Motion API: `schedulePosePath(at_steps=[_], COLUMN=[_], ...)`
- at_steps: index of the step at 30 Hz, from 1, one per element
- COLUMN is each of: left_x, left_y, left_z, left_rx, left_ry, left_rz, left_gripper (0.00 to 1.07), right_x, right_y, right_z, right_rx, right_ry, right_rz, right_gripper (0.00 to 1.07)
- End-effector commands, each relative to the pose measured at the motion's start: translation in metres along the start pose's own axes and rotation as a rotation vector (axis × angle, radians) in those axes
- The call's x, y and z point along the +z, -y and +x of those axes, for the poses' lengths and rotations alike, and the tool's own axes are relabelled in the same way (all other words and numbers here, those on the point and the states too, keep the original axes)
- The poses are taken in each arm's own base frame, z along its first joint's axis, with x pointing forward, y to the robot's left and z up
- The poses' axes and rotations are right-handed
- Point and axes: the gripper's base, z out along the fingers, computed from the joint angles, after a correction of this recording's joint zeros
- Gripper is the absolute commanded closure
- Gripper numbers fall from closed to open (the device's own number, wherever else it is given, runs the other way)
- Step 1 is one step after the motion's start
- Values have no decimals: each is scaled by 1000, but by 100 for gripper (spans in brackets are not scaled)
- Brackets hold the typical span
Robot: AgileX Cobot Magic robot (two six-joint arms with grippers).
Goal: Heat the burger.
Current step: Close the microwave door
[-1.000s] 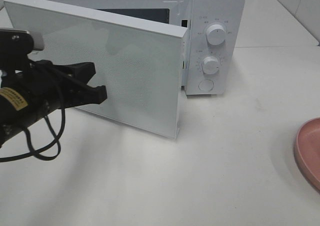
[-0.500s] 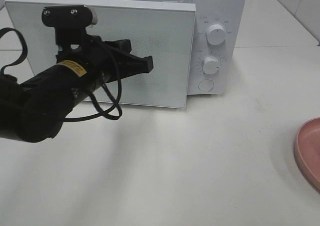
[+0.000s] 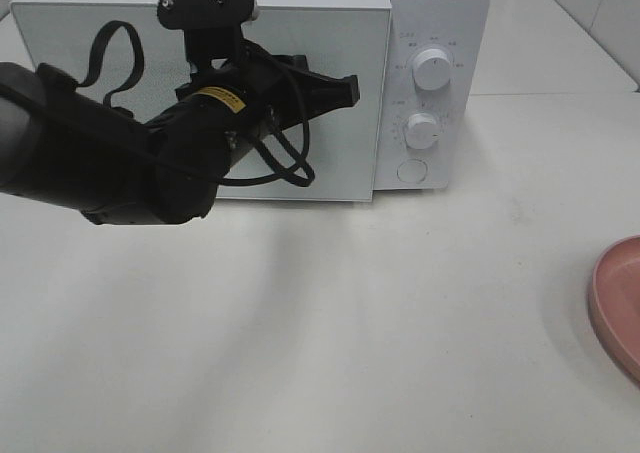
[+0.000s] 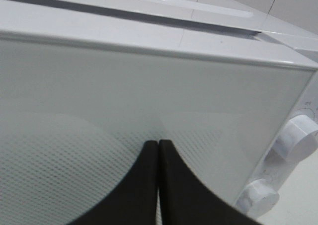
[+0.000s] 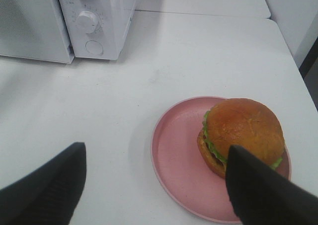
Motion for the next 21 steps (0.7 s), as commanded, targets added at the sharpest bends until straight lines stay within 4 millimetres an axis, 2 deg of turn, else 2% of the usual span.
schedulePosePath(at_steps=[1, 7, 14, 21], left_x=[11, 22, 46, 49], left_y=[5, 7, 6, 8], left_z=[1, 3, -6, -6], left_rx=[-20, 5, -2, 35], left_ry=[4, 13, 40, 22], left_rz=[-8, -19, -53, -44], left_gripper=[107, 107, 107, 107], right_x=[-3, -3, -3, -3], right_y=[0, 0, 0, 0], right_z=[2, 2, 2, 2], right_rx=[-5, -5, -5, -5], right_ry=[35, 35, 35, 35], right_rz=[4, 4, 4, 4], right_gripper=[32, 32, 32, 32])
